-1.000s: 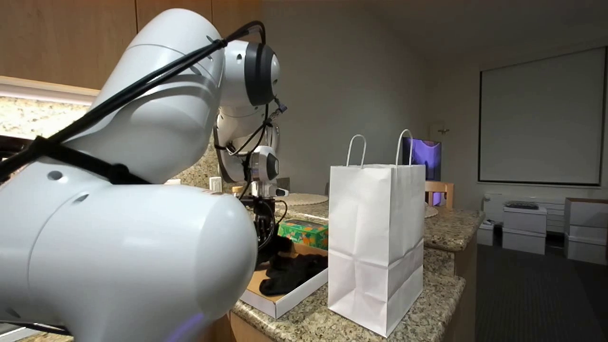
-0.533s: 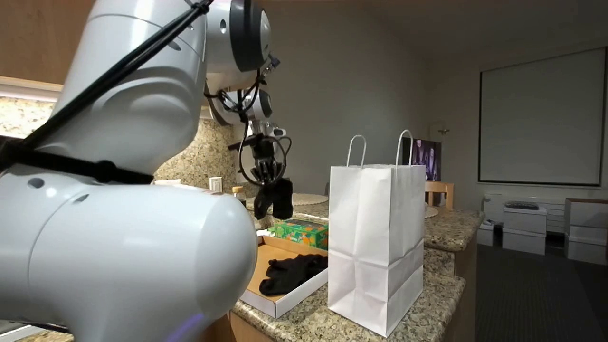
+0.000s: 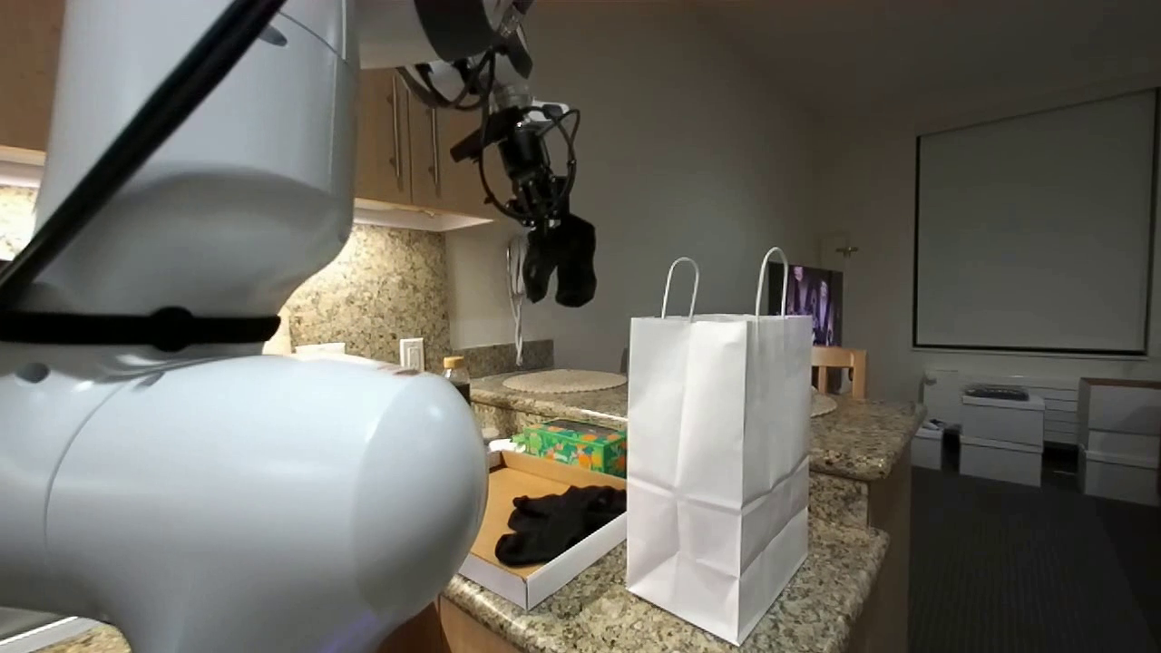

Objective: Put the socks in the bag

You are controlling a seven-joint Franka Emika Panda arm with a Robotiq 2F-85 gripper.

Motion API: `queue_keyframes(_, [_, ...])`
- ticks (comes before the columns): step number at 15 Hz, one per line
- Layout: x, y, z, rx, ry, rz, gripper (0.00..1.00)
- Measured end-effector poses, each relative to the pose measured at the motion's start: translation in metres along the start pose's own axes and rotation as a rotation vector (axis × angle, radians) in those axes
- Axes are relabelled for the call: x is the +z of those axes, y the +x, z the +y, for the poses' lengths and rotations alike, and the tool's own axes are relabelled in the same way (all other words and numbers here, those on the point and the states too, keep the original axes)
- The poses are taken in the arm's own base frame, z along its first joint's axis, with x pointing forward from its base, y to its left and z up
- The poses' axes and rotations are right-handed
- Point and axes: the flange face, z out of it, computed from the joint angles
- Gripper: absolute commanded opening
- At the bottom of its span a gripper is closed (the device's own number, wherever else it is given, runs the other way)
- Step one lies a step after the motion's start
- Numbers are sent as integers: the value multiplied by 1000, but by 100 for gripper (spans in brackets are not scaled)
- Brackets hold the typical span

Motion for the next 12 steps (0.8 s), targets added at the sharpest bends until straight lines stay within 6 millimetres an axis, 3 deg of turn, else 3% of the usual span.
queue_keyframes(3, [-35,8,80,58,20,61,9])
queue_keyframes(6, [-51,10,168,101,27,105,9])
queue_keyframes(9, [-39,6,245,101,30,120,9])
queue_keyframes(12, [-7,-6,294,38,23,95,9])
